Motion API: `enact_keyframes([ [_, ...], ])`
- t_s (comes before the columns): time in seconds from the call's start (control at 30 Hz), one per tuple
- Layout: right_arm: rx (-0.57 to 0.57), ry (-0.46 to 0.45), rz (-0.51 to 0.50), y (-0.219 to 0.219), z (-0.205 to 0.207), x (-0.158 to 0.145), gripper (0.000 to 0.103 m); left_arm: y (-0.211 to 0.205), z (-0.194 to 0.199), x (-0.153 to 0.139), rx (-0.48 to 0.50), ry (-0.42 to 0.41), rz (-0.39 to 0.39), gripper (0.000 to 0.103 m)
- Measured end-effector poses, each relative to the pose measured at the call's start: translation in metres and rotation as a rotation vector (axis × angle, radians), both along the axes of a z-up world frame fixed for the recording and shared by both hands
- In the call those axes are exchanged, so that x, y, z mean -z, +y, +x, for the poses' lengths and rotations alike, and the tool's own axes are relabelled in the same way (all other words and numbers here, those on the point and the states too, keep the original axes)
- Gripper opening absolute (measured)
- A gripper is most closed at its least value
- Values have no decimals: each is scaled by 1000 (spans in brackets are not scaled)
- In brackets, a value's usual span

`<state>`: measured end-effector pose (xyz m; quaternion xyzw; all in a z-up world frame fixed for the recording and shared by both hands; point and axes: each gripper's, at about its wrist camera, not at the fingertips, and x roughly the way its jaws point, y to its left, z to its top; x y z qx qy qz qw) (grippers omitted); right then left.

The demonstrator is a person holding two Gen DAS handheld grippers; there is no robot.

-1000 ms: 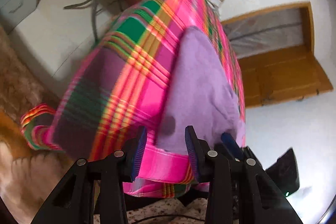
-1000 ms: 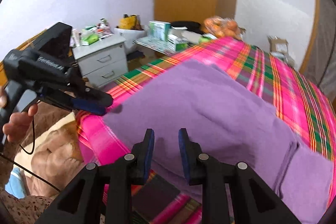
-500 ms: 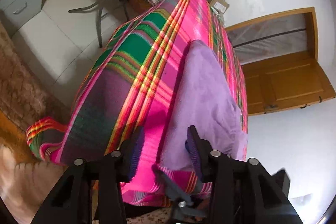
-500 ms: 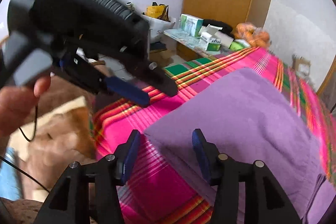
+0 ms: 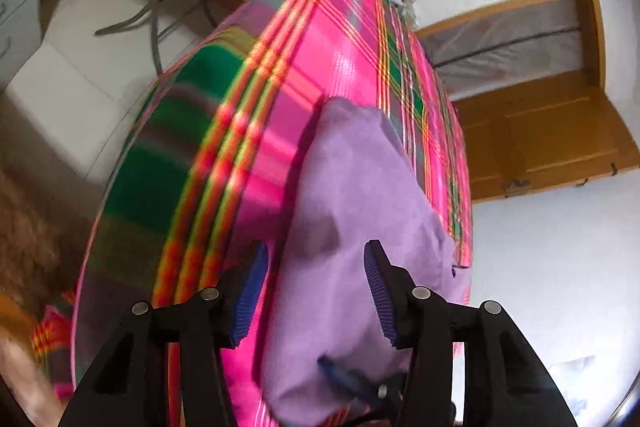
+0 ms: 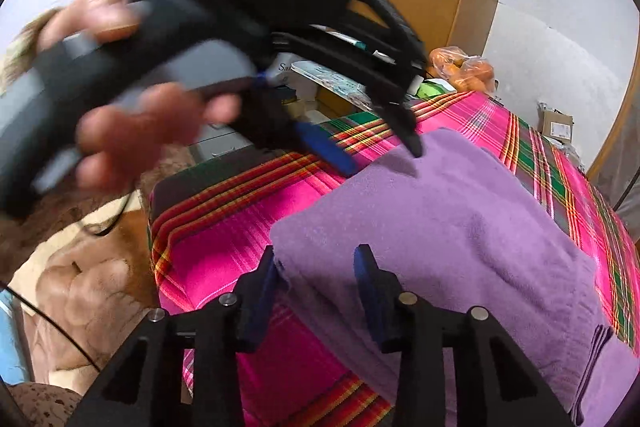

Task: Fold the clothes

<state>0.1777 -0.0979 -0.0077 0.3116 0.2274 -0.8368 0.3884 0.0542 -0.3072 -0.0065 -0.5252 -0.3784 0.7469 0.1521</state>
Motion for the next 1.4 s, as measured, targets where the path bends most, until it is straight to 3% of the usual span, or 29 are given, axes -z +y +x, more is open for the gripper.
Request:
enact_keyframes([
  [0.13,-2,-23,-17,2,-4,0,38,8,-32,1,37,11,17,52],
  [0.4,-23,-37,-33,4,-8,0,38,5,-75,8,-3,13,60,46],
  [0.5,-30,-45,-42,3,-10,1,38,7,-73,4,23,31,5,37],
  [0.73,-42,-53,-55,-1,-7,4,38,12,-73,-1,57,35,-41,35],
  [0.77,-42,-54,-57,-1,-7,4,38,13,-72,-1,52,30,-50,31],
  [0.83,-43,-57,-61,0,-8,3,38,13,-71,0,45,22,-87,13],
  [1.0,-41,-56,-74,6,-9,4,37,4,-71,5,19,-2,-50,12],
  [1.1,-35,-55,-75,9,-9,3,32,5,-69,3,11,-9,-65,12],
  [1.2,-29,-79,-92,13,-10,2,20,7,-69,1,-1,-25,-70,12],
  [1.4,-25,-82,-123,21,-7,-5,16,10,-66,-9,-21,-32,-48,11],
])
